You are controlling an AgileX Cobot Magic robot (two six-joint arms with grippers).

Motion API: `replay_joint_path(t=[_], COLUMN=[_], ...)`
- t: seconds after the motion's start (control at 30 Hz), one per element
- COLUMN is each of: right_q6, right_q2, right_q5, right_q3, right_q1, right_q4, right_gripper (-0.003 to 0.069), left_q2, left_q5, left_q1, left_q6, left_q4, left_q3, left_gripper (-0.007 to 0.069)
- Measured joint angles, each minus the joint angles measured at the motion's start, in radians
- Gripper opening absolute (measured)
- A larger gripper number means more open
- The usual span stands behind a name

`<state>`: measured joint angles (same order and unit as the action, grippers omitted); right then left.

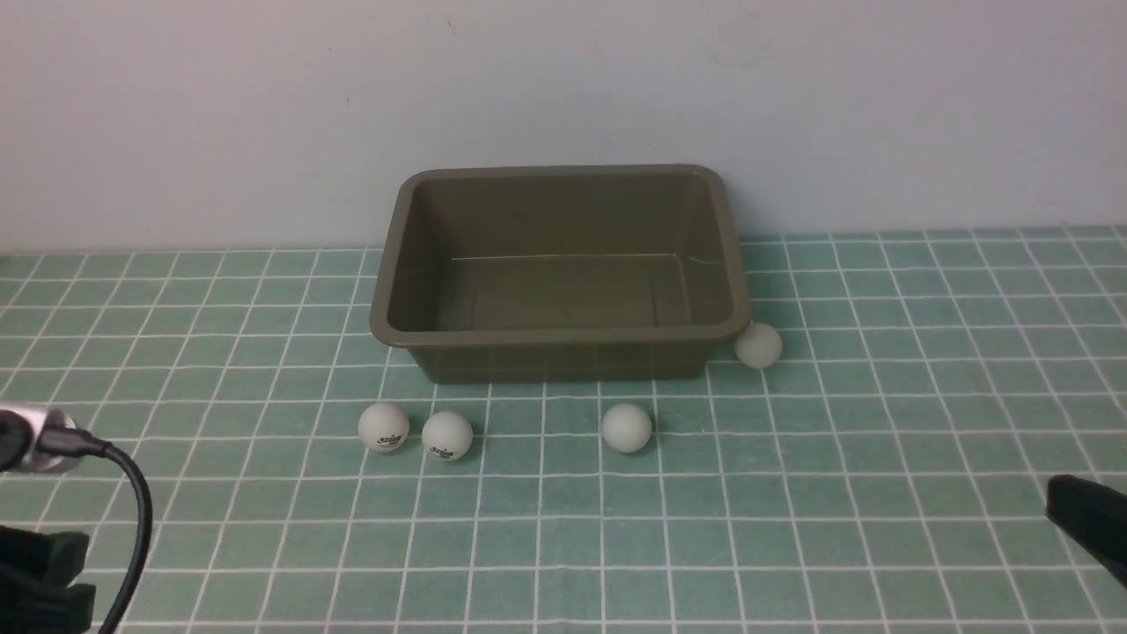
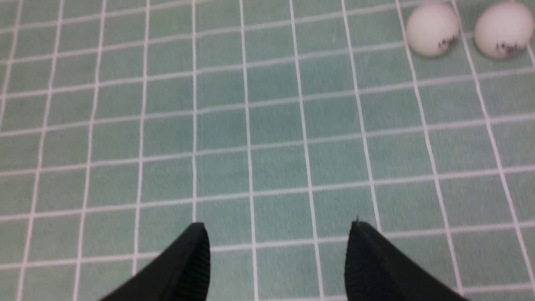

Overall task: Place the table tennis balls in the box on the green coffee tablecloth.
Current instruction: 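Reach for and grasp a ping pong ball on the table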

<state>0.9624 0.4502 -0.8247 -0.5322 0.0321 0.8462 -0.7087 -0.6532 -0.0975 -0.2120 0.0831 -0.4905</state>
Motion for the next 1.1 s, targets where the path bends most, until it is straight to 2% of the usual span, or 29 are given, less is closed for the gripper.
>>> replay_joint_path(t=[0.2, 0.43, 0.83, 1.1], right_q6=[0.057, 0.131, 0.227, 0.281], right_q2=[0.223, 0.424, 0.813, 1.131], right_q5=[-0.022, -0.01, -0.042, -0.183], right_q3=[-0.032, -0.198, -0.47, -0.668], right_q1=[0.0, 0.0, 0.0, 0.0], right_q4=[0.002, 0.011, 0.016, -0.028], right_gripper=[0.0482, 0.0482, 0.0482, 0.0482], left_q2=[0.001, 0.0, -0.001, -0.001], left_q5=[0.105, 0.117, 0.134, 0.133], left_q1=[0.0, 0.0, 0.0, 0.0], left_q6=[-0.035, -0.072, -0.229, -0.312], left_q4=[-0.005, -0.002, 0.173, 0.243], left_q3=[-0.062, -0.131, -0.132, -0.132], left_gripper=[0.0395, 0.0395, 0.0395, 0.0395])
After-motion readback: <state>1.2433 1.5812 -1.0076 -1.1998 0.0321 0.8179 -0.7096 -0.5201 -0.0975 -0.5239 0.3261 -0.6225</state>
